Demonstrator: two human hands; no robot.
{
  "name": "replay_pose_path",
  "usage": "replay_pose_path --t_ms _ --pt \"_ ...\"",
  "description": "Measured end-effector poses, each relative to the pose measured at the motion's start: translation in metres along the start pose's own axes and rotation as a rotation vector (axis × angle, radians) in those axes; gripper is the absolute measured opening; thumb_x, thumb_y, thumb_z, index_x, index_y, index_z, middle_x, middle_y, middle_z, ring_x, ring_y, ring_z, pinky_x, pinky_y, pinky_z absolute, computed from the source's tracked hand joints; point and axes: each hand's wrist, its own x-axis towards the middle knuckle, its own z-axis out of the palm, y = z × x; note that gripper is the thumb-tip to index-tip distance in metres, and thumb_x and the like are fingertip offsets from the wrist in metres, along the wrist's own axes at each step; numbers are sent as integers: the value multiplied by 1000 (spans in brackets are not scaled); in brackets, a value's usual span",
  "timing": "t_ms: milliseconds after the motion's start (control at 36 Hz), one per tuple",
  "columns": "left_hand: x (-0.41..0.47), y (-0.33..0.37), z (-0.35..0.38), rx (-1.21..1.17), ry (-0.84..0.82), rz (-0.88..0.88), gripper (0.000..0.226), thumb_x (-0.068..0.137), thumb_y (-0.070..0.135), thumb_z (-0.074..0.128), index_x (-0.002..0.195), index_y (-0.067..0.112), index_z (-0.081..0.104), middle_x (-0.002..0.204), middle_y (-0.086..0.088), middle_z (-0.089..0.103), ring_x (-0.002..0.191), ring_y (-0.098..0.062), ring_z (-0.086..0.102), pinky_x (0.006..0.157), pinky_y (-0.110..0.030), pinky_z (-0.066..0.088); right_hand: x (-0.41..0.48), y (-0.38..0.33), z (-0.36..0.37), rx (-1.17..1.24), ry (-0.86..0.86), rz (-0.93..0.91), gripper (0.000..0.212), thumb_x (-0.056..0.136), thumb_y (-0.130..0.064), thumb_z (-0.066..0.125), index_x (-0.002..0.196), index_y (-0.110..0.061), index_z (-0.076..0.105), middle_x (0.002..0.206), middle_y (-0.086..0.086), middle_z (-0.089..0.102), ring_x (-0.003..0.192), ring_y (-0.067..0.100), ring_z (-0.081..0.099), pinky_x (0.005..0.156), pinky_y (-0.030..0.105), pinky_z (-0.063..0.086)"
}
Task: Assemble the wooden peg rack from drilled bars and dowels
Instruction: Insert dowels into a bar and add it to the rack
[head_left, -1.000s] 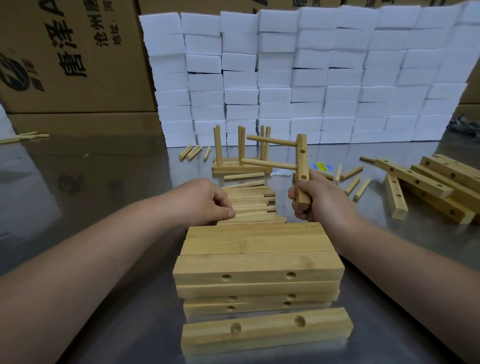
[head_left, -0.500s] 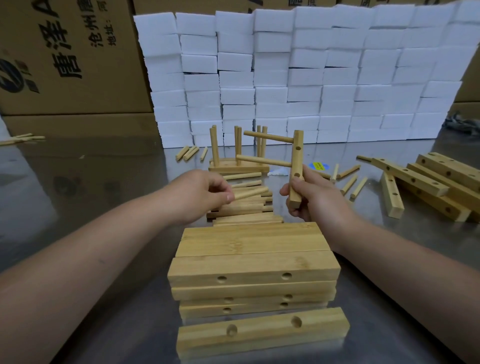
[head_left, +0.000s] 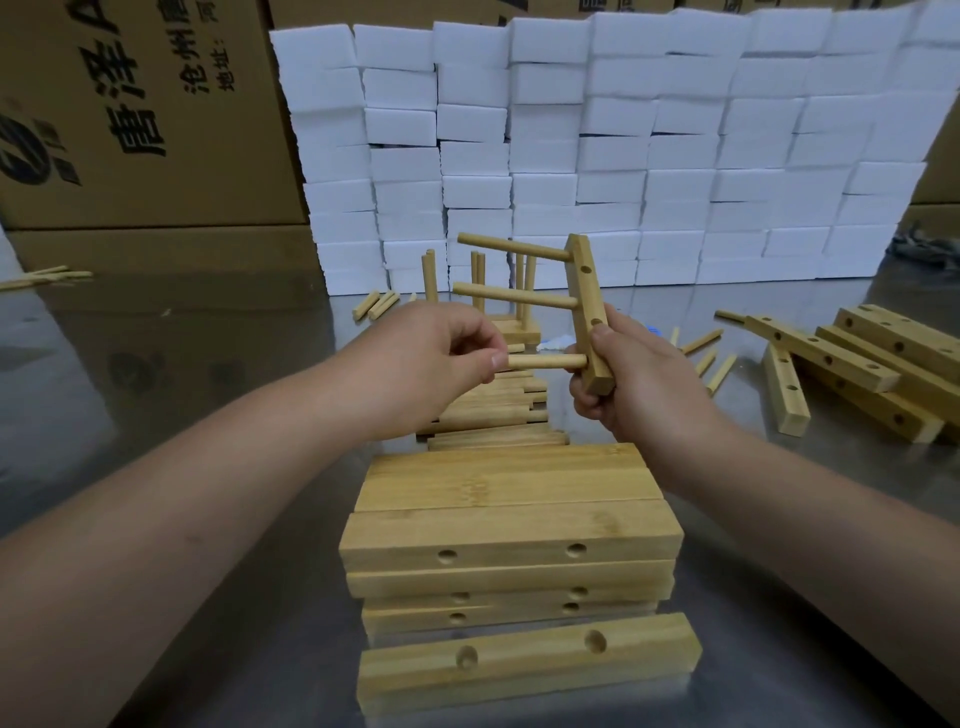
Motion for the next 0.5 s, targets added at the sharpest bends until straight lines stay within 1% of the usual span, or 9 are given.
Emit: replay_pose_path --t_ms 83,139,250,306,361,417,444,500 --pt "-2 4 2 -8 -6 14 18 90 31 55 76 43 58 86 4 66 88 -24 62 80 -41 51 -1 -2 0 -40 14 -9 24 100 -16 31 94 -9 54 64 1 50 40 2 43 40 14 34" --pt "-2 7 2 -27 -3 29 21 90 31 56 77 46 58 90 5 67 90 -24 62 83 -43 51 -1 -3 1 -81 20 -19 25 100 -16 30 99 -7 54 61 2 46 37 1 41 38 13 32" --pt "-2 8 3 -18 1 70 24 89 32 56 74 50 56 79 15 62 77 -9 58 77 -36 51 -2 -4 2 -105 16 -18 28 99 -18 31 116 -11 52 64 4 44 37 2 40 37 12 32" --pt "-1 7 3 -19 -8 69 22 88 32 57 75 50 57 78 17 61 73 -6 57 72 -31 50 -3 -6 2 -93 -6 -17 25 99 -18 31 113 -12 51 60 0 44 38 3 39 38 12 31" --pt "0 6 3 -15 -16 65 20 88 33 58 75 48 57 77 15 62 71 -5 56 66 -26 49 -4 -9 2 -95 -31 -40 22 99 -17 31 103 -11 52 53 -6 46 40 4 39 39 13 31" --pt "0 6 4 -12 -18 60 19 89 33 57 76 47 57 76 13 62 70 -6 55 59 -22 46 -5 -9 2 -102 -47 -59 22 99 -17 31 98 -9 52 57 -9 49 43 6 40 41 15 32" --pt "0 6 4 -13 -19 53 18 89 33 56 76 46 57 75 12 62 70 -7 55 58 -22 46 -5 -9 3 -104 -56 -62 23 100 -17 31 97 -9 52 59 -9 50 45 6 41 43 16 33" --pt "0 6 4 -3 -25 35 18 89 35 55 75 47 57 76 10 63 68 -11 56 62 -27 48 -5 -7 3 -99 -81 -64 23 100 -18 31 94 -12 52 63 -9 52 48 7 43 47 17 36"
